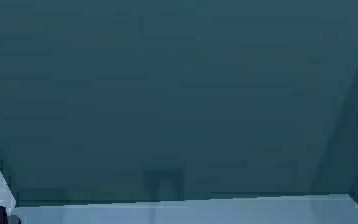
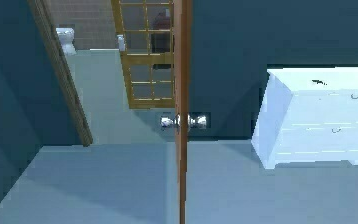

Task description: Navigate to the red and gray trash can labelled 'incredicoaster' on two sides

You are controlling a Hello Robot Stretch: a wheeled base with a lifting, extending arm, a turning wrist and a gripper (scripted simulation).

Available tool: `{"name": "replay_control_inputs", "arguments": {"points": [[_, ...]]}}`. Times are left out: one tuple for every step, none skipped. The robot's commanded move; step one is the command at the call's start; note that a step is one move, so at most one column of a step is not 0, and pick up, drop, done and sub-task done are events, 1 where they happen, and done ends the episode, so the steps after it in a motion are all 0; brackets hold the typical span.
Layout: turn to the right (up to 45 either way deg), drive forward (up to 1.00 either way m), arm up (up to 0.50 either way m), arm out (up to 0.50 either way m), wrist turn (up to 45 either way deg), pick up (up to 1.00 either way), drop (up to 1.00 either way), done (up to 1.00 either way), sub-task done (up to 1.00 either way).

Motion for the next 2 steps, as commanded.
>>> {"name": "replay_control_inputs", "arguments": {"points": [[-12.0, 0.00, 0.00, 0.00, 0.0, 0.00, 0.00, 0.00, 0.00], [0.0, 0.05, 0.00, 0.00, 0.0, 0.00, 0.00, 0.00, 0.00]]}}
